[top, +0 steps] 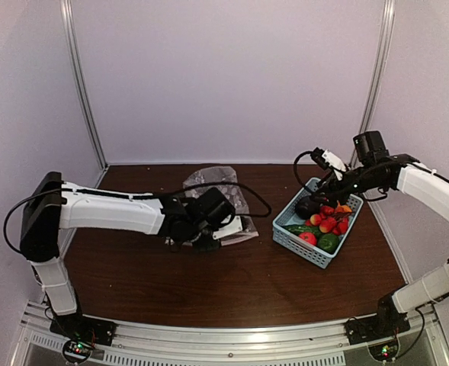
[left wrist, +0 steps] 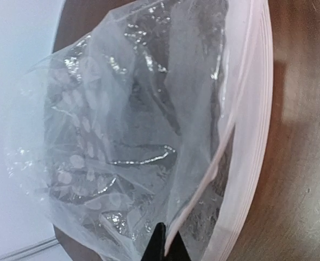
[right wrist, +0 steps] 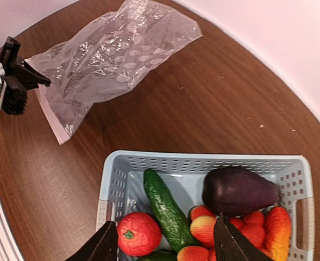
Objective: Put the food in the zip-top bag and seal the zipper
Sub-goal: Pick up the zipper food storage bag at the center of the board, then zip the zipper on the zipper food storage bag.
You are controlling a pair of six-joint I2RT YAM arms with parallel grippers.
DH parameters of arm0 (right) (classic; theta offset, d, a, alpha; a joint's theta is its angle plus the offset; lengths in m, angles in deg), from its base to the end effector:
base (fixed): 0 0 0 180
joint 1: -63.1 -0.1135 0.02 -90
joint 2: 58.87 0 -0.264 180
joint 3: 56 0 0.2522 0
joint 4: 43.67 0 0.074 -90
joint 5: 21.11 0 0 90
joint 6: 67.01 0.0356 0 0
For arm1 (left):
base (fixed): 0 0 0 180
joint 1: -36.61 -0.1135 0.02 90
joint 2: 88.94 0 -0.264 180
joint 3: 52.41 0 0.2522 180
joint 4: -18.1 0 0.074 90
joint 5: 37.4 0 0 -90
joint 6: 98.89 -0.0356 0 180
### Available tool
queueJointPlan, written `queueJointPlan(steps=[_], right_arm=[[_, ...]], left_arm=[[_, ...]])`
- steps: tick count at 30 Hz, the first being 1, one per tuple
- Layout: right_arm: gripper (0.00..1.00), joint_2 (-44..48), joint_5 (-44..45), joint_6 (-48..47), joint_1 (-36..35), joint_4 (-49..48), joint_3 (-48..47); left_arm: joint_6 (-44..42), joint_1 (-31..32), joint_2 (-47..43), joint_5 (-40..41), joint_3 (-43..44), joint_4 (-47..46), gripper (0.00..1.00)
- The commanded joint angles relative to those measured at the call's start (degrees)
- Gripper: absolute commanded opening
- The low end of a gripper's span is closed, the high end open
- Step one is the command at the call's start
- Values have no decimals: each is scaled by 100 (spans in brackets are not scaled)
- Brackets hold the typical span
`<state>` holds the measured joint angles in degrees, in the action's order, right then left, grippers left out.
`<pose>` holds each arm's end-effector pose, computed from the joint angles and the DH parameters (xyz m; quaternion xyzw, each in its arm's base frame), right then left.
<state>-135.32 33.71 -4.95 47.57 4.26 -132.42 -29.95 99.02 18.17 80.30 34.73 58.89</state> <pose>0.2637 0.0946 0.2935 -0.4302 0.7864 0.2435 0.3704 0.1936 -0.3347 0.1876 0.5803 0.7413 0.1302 0.3111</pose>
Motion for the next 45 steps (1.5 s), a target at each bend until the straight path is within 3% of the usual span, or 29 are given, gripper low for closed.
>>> queueJointPlan(steps=[1,5,8,12,17,20,23,26,28,31,36,45], right_arm=[[61,329,143,-162,244,1053,-512],[62,780,-332,576,29,653,-340],[78,821,-247,1205,-537,-107,-330],[88,-48,-267,2037,-994,-598,-1062],[88,-1115,-691,3238,-1437,-1290,-1992],[89,-1469,-681,3873,-1561,-1821,-2174],[89,-1863,-472,3967,-1662,-1708,-2538],[99,-2130,-505,4160,-1687,-1774,-2772],[100,-2275,-366,4163,-1761,-1648,-2967],[95,-2437,66,4241,-1834,-1429,-3137],[81,-2540,1863,4607,-1828,-740,-3126],[59,-2253,3099,4774,-1760,-611,-2626]], left_arm=[[1318,-369,-916,-679,572,255,0],[2174,-479,-1110,-749,761,233,0],[2975,-595,-1092,-675,851,-291,0],[3975,-790,-936,-1058,961,-908,0],[4738,-818,-845,-1271,947,-1656,0],[4864,-823,-801,-1470,957,-2111,0],[4918,-823,-700,-1469,1132,-2178,0],[4897,-819,-613,-1542,1220,-2247,0],[4882,-820,-562,-1566,1248,-2260,0],[4896,-818,-547,-1551,1255,-2272,0],[5027,-824,-656,-1282,1245,-2143,0],[5401,-821,-943,-548,886,-2053,0]])
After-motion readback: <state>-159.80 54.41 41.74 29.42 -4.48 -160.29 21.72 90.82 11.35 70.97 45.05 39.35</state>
